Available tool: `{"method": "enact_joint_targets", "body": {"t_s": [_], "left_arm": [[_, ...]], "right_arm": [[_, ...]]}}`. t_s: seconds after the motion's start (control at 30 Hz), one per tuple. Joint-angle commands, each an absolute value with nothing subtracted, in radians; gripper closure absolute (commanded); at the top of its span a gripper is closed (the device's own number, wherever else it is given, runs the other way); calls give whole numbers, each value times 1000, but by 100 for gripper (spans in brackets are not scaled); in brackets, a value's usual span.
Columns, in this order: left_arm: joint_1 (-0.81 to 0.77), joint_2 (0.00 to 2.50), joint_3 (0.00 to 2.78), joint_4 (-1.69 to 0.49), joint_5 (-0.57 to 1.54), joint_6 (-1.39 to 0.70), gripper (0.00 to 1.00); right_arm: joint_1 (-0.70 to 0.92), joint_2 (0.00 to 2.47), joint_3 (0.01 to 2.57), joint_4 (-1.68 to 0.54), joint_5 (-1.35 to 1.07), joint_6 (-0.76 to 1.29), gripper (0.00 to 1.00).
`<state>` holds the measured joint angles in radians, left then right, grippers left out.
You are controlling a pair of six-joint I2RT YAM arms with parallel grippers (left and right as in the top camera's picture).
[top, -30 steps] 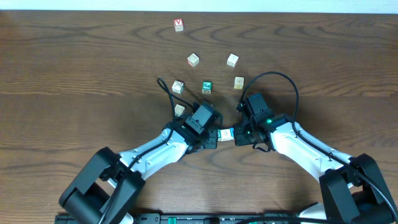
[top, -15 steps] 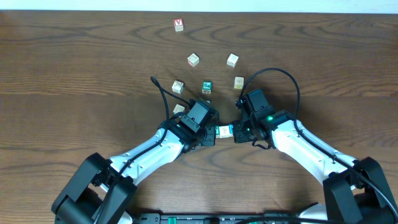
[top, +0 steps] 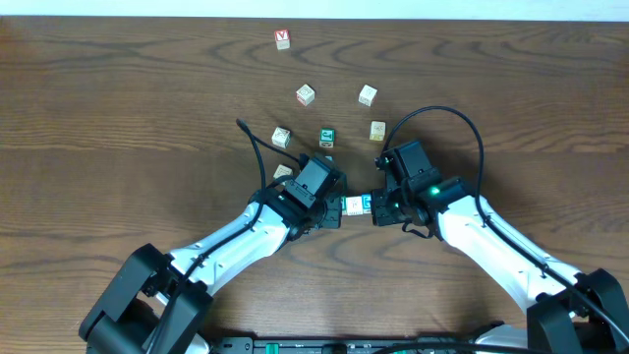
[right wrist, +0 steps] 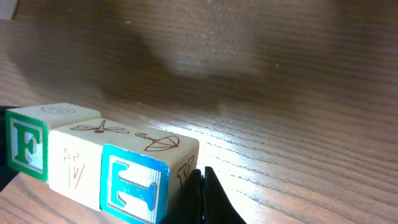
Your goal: Lift 3 blocks
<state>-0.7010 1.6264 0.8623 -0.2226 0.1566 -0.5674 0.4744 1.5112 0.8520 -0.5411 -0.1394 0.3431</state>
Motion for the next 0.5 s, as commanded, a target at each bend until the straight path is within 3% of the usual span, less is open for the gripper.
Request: {"method": "enact_joint_targets", "body": {"t_s": [0.0, 0.47], "left_arm": [[-733, 1573, 947, -179, 321, -542, 93], [-733, 1546, 948, -194, 321, -542, 93]], "right_arm": [[538, 1490, 890, -514, -368, 317, 99], [538, 1490, 890, -517, -368, 317, 99]]}}
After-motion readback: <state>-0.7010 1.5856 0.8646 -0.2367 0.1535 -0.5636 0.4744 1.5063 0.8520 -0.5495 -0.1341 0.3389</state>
